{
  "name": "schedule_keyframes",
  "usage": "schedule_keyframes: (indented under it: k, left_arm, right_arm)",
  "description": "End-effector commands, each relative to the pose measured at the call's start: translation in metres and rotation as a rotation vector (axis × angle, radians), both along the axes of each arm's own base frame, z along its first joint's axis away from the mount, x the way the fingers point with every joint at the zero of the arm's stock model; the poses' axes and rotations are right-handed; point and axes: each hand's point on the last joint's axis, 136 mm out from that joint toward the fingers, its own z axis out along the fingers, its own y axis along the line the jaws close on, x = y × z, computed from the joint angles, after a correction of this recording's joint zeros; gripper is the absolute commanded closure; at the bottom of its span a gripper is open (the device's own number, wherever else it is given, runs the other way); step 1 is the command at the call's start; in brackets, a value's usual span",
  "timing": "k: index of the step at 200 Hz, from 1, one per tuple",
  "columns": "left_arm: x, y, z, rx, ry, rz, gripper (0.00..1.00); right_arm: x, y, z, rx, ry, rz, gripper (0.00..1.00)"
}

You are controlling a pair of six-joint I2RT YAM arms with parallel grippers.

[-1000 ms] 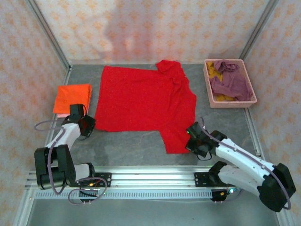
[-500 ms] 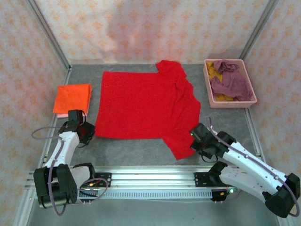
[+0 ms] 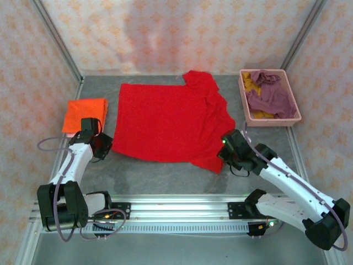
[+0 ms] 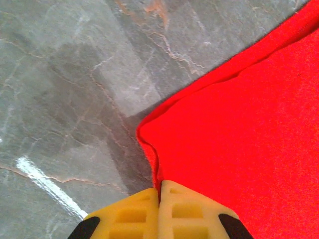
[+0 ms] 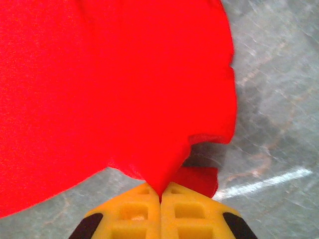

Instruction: Fold and stack the t-shirts

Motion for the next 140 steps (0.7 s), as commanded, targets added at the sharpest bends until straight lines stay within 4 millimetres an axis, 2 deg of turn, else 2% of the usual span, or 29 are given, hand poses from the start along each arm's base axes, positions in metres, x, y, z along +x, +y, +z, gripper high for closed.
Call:
schedule_keyframes:
  k: [1, 25, 59, 140]
  left_arm:
    - [0.01, 0.005, 0.008, 0.027, -0.017, 0.022, 1.0]
    - [0.015, 0.006, 0.008, 0.027, -0.009, 0.018, 1.0]
    - [0.02, 0.009, 0.011, 0.034, -0.001, 0.028, 1.0]
    - [0.04, 0.018, 0.018, 0.057, -0.008, 0.056, 1.0]
  right_arm:
    - [0.021, 0.001, 0.023, -0.012, -0.082, 0.012, 1.0]
    - [0.035, 0.005, 0.033, -0.026, -0.105, 0.034, 1.0]
    - [0.049, 0.006, 0.036, -0.063, -0.1, 0.059, 1.0]
    - [0.074, -0.011, 0.041, -0.109, -0.1, 0.063, 1.0]
